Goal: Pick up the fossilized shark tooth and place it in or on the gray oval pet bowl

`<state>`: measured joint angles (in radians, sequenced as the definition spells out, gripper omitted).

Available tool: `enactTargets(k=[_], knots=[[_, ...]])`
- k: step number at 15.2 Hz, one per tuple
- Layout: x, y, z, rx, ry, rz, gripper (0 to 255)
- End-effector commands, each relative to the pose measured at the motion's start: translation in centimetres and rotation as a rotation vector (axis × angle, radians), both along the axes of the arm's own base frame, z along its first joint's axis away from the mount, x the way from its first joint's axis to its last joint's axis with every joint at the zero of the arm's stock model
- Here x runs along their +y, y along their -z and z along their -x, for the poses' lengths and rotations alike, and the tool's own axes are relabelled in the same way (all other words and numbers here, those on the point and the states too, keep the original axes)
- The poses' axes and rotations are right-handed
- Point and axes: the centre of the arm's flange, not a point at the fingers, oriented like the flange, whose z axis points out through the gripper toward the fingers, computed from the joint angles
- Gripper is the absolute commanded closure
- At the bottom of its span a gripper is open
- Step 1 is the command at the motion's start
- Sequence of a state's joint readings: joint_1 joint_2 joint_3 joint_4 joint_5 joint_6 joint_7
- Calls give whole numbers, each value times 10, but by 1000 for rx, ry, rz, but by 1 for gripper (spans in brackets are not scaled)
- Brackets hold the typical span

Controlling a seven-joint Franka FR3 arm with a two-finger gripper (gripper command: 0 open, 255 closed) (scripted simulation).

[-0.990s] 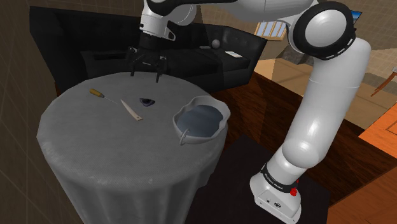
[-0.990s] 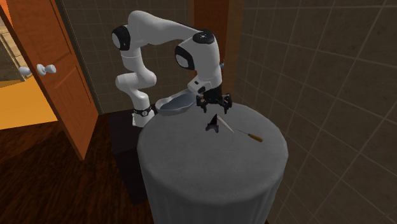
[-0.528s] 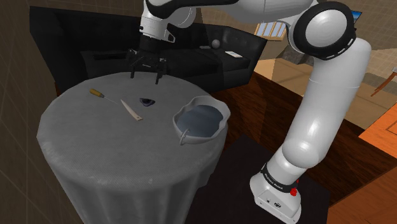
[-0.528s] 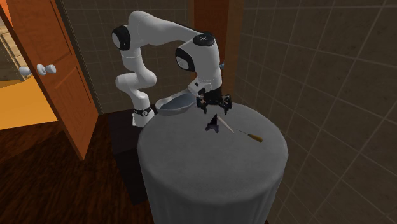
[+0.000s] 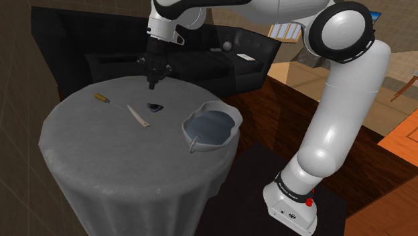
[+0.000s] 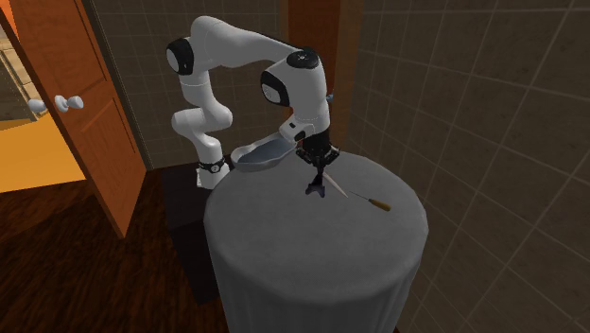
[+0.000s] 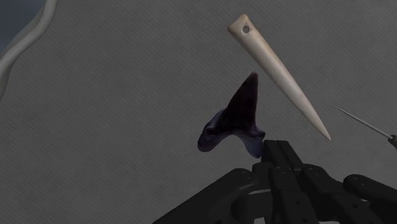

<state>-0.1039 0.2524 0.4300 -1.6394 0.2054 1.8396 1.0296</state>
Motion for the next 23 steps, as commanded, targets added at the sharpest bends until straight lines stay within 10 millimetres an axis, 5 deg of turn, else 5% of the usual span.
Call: enactTargets(k=[1,3,4,8,16,23], knots=[[0,0,0,0,0,0,255],[0,0,0,0,0,0,255],[0,0,0,0,0,0,0],[74,42,2,75,-13,399,0],[69,81,10,75,-13,399,0],[69,81,10,75,-13,399,0]])
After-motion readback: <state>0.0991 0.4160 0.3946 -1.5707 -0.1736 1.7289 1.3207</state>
